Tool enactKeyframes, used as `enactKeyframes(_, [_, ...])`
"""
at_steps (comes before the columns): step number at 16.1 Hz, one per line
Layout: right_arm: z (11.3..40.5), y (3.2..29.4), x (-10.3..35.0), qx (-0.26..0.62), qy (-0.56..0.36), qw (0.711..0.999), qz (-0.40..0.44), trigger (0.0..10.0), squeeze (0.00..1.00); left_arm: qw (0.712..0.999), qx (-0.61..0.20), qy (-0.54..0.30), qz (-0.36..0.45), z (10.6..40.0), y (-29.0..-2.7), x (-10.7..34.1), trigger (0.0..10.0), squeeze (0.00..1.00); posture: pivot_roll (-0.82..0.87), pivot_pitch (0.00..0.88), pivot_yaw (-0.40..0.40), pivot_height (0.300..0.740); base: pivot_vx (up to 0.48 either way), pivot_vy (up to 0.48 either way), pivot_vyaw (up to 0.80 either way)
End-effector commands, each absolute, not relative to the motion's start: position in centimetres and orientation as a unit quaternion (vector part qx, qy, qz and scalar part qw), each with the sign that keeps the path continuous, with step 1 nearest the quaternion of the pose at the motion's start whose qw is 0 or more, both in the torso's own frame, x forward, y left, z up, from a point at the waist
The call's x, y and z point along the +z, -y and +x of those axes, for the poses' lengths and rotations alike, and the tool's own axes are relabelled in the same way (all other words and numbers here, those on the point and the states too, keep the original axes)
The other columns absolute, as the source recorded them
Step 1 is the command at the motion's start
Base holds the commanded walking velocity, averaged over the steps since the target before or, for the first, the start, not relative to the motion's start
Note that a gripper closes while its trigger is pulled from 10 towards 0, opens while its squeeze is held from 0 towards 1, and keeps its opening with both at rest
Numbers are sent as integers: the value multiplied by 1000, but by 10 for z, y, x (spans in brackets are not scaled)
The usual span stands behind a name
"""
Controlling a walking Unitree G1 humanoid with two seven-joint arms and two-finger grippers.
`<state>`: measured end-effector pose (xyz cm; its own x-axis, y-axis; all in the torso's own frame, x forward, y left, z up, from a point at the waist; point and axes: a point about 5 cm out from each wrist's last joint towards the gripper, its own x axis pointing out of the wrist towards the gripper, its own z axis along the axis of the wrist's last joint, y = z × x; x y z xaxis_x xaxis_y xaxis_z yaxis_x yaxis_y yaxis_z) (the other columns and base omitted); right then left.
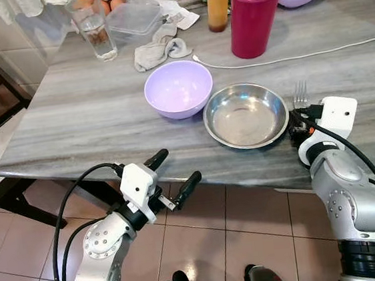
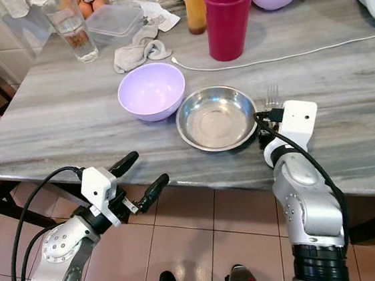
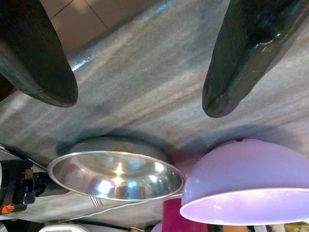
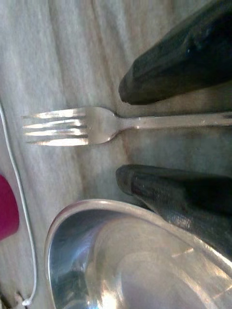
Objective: Setting the table
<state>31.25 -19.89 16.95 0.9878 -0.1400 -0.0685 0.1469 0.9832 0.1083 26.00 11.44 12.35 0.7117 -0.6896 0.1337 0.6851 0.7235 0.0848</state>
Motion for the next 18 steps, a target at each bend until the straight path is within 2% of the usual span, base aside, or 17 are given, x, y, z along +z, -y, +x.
enactKeyframes(1, [307,203,171,-85,-27,995,52,10000,1000,925,-372,72,19,259,-117,121,10000,0,-324,247,108,740,0,0,0])
enactKeyframes(8, [292,208,169,-96,-21,995,34,10000,1000,927,-366,79,19,262,-116,124,10000,0,-325,235,107,740,0,0,0])
enactKeyframes(13, [279,207,184,-91,62,994,4,10000,1000,933,-347,93,14,265,-116,129,10000,0,-325,225,108,740,0,0,0])
enactKeyframes(14, [274,205,184,-92,72,993,-4,10000,875,937,-336,98,11,267,-116,130,10000,0,-325,225,108,740,0,0,0])
enactKeyframes(15, [268,202,182,-93,75,993,-12,10000,0,942,-321,99,9,268,-117,131,10000,0,-322,222,108,740,0,0,0])
enactKeyframes(18, [257,196,172,-86,70,994,-23,10000,0,957,-270,102,12,274,-118,133,10000,0,-320,219,109,740,0,0,0])
